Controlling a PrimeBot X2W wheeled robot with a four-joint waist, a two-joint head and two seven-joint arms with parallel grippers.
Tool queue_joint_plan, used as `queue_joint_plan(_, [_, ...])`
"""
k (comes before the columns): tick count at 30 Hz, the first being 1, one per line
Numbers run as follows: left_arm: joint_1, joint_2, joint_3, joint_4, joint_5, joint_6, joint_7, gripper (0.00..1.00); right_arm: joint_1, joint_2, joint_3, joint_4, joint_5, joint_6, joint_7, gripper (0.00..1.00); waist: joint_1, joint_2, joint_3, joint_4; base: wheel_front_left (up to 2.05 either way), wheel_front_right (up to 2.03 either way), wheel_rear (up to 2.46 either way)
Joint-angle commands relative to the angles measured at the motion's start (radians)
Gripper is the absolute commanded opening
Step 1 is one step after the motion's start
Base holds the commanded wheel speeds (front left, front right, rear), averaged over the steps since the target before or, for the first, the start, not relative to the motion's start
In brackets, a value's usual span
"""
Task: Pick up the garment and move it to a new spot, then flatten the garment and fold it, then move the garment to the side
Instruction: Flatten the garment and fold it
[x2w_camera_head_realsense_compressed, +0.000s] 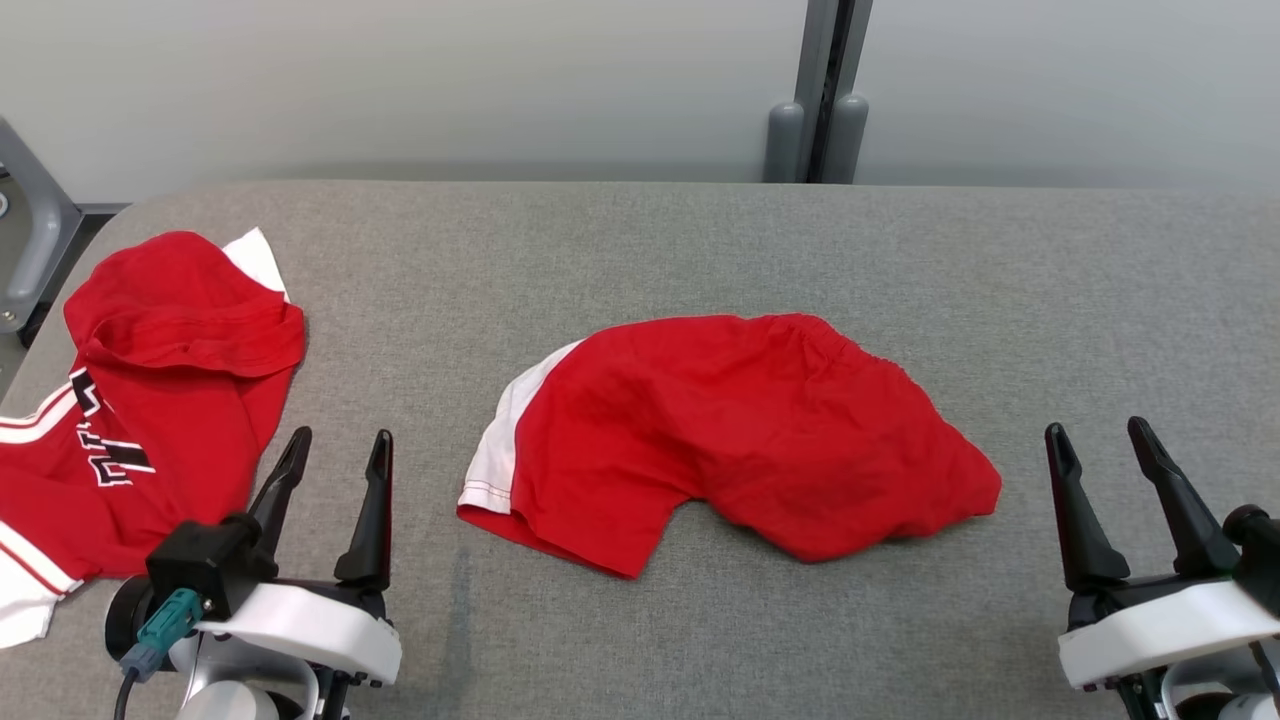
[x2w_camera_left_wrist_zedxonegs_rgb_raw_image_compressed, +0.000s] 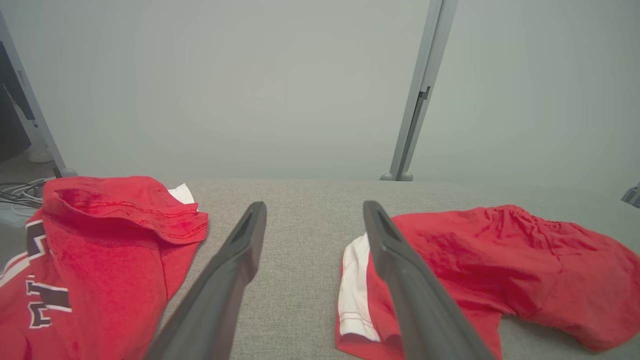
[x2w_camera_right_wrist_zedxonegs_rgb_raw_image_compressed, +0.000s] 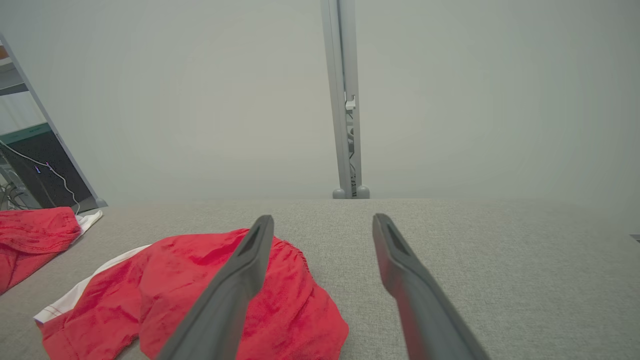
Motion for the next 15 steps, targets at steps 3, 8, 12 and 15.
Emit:
queue_joint_plan(3, [-0.030, 0.004, -0.003, -0.002, 0.002, 0.000, -0.006, 1.00, -0.027, -0.012, -0.011, -0.004, 0.001, 0.001, 0.011, 1.00, 0.0000, 0.0000, 0.016, 0.011, 0.00, 0.00, 0.00])
queue_joint_plan(8, [-0.064, -0.003, -0.010, -0.002, 0.000, -0.012, -0.015, 1.00, -0.101, -0.057, -0.013, 0.017, 0.012, 0.001, 0.035, 1.00, 0.0000, 0.0000, 0.069, 0.045, 0.00, 0.00, 0.00])
queue_joint_plan(12, [-0.106, -0.019, -0.021, 0.009, -0.004, -0.029, -0.027, 1.00, -0.202, -0.112, -0.001, 0.058, 0.032, 0.001, 0.060, 1.00, 0.0000, 0.0000, 0.124, 0.087, 0.00, 0.00, 0.00])
queue_joint_plan(15, [-0.136, -0.028, -0.027, 0.023, -0.006, -0.040, -0.039, 1.00, -0.296, -0.152, 0.028, 0.104, 0.045, 0.001, 0.092, 1.00, 0.0000, 0.0000, 0.166, 0.120, 0.00, 0.00, 0.00])
